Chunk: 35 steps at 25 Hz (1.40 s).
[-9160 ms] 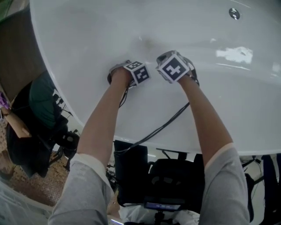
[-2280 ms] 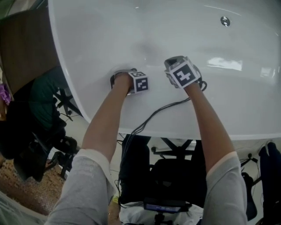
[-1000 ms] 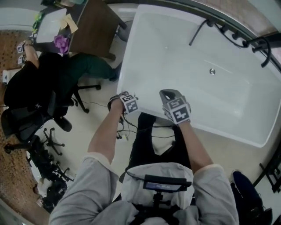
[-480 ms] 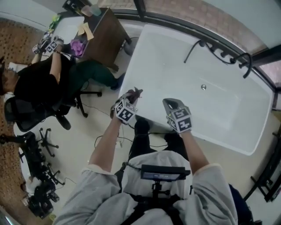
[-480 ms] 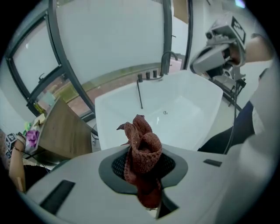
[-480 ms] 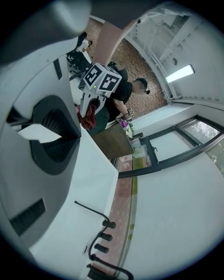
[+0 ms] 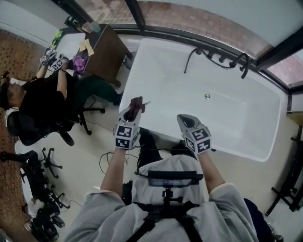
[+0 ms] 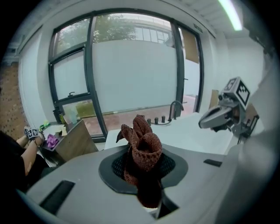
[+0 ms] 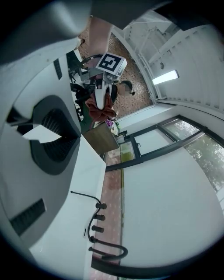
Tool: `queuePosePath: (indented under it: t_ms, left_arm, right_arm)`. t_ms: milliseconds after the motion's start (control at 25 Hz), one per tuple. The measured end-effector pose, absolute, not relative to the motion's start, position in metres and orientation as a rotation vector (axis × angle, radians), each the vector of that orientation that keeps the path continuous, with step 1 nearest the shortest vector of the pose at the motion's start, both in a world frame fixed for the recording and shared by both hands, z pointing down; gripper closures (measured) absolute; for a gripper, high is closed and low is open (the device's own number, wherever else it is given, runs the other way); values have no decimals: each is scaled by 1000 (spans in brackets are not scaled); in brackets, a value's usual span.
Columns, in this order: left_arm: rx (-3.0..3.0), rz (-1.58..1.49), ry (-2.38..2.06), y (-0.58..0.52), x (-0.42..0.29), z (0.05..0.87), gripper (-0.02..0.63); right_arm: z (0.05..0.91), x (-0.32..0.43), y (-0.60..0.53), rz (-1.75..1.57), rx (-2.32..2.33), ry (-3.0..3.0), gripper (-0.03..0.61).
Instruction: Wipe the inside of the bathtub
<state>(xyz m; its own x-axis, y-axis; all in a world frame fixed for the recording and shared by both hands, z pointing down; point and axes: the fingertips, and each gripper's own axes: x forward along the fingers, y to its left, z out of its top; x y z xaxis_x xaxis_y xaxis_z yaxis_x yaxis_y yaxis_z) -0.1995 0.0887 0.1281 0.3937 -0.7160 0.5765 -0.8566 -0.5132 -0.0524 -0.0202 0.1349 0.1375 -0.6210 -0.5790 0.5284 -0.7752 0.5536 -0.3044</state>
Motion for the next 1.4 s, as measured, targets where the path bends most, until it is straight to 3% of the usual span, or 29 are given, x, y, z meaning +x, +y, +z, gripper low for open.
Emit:
queuePosePath:
  t_ms: [400, 1080, 1400]
  left_arm:
    - [2462, 529, -1410, 113, -190, 39, 532]
    - [2636, 502, -1184, 132, -207, 40, 532]
    - [2646, 469, -1154, 144, -191, 33, 531]
  right_arm:
    - [70, 26, 163, 700, 1398, -2401, 569]
    - [51, 40, 208, 704, 1773, -2177, 569]
    - [49, 84, 244, 720, 1883, -2061, 569]
